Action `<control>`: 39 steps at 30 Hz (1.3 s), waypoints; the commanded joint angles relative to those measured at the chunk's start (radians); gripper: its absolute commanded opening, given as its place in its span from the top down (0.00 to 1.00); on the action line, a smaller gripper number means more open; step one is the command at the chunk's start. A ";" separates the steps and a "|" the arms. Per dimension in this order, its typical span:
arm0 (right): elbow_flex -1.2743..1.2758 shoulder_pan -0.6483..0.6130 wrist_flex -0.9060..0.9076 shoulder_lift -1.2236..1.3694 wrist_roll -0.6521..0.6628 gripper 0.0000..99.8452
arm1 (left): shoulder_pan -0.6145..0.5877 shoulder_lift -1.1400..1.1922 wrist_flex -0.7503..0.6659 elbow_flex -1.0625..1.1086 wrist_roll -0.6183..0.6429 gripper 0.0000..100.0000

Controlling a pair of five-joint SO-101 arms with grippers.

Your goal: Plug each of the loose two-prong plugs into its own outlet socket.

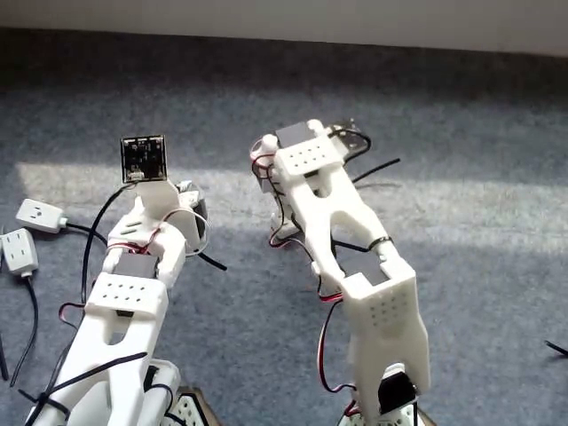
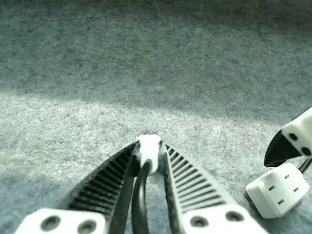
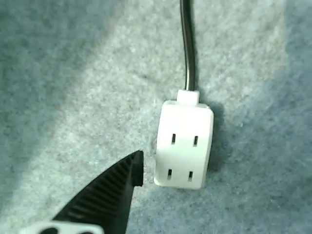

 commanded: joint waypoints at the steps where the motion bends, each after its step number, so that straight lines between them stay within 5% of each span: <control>1: -0.125 0.104 0.124 -0.140 -0.115 0.38 | 0.004 -0.004 -0.023 -0.015 0.132 0.99; 8: -0.047 0.458 0.214 -0.163 -0.115 0.38 | -0.028 -0.005 -0.020 -0.091 0.502 0.99; 12: 0.130 0.561 0.200 -0.116 -0.115 0.38 | 0.027 -0.004 0.029 -0.148 0.482 0.99; 19: 0.240 0.601 0.041 0.053 -0.123 0.38 | 0.162 0.005 0.370 -0.378 0.476 0.99; 26: 0.214 0.619 0.024 0.088 -0.123 0.38 | 0.213 0.323 0.427 -0.562 0.471 0.99; 31: 0.214 0.618 0.019 0.088 -0.123 0.38 | 0.272 0.644 0.594 -0.851 0.473 0.99; 39: 0.214 0.616 0.018 0.088 -0.123 0.38 | 0.326 0.633 0.786 -0.946 0.529 0.99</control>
